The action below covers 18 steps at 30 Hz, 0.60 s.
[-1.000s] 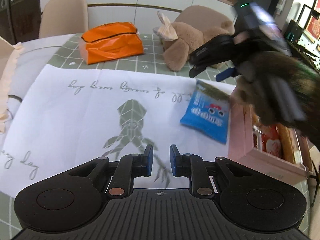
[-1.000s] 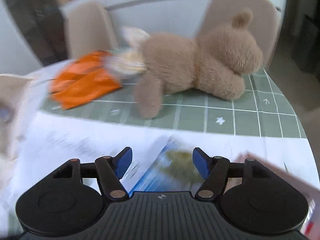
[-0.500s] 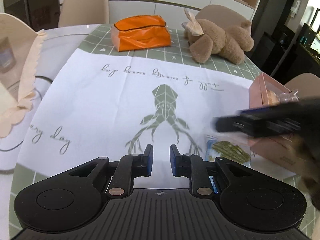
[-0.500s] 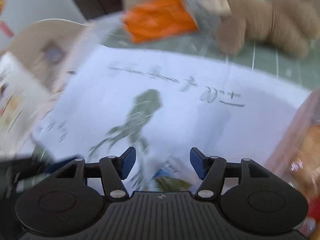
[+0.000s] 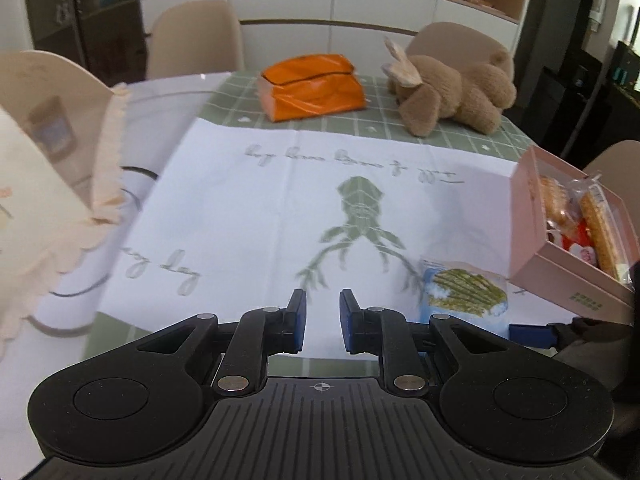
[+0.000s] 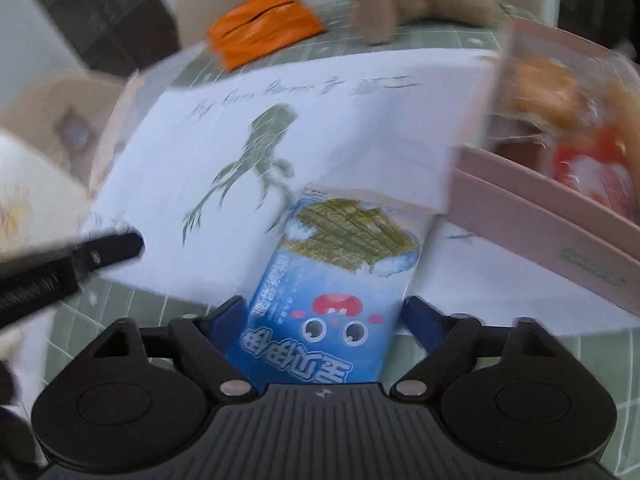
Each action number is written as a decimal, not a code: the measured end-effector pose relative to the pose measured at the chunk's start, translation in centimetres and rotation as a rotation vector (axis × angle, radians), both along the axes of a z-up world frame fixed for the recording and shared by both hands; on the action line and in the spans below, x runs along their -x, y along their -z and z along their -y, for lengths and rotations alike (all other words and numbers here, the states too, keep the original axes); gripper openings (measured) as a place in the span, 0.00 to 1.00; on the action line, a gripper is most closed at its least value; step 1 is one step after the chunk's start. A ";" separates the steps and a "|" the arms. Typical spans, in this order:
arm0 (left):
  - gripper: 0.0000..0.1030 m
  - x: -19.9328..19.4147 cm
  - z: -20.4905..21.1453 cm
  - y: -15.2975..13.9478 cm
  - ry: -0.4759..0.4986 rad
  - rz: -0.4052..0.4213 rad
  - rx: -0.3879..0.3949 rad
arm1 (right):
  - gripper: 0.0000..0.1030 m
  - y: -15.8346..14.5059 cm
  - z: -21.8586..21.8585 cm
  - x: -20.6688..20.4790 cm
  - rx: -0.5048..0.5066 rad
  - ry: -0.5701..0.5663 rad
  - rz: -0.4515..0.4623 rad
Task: Organize snacks
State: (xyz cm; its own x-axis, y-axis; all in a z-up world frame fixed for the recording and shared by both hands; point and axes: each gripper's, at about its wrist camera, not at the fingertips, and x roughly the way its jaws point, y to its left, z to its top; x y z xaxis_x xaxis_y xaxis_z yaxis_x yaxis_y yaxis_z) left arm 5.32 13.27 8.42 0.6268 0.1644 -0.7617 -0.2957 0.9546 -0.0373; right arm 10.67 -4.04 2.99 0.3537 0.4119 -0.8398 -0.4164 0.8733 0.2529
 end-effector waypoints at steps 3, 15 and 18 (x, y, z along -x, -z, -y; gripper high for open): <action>0.20 0.9 -0.5 -0.7 -0.021 0.013 -0.016 | 0.96 1.0 -3.9 1.7 0.180 -0.092 0.120; 0.20 1.5 1.5 -0.5 0.081 0.043 0.104 | 0.82 -6.9 5.4 5.0 -0.019 -0.113 0.289; 0.20 1.2 2.9 0.8 0.125 0.008 0.162 | 0.83 -10.5 8.9 4.2 0.005 0.003 0.469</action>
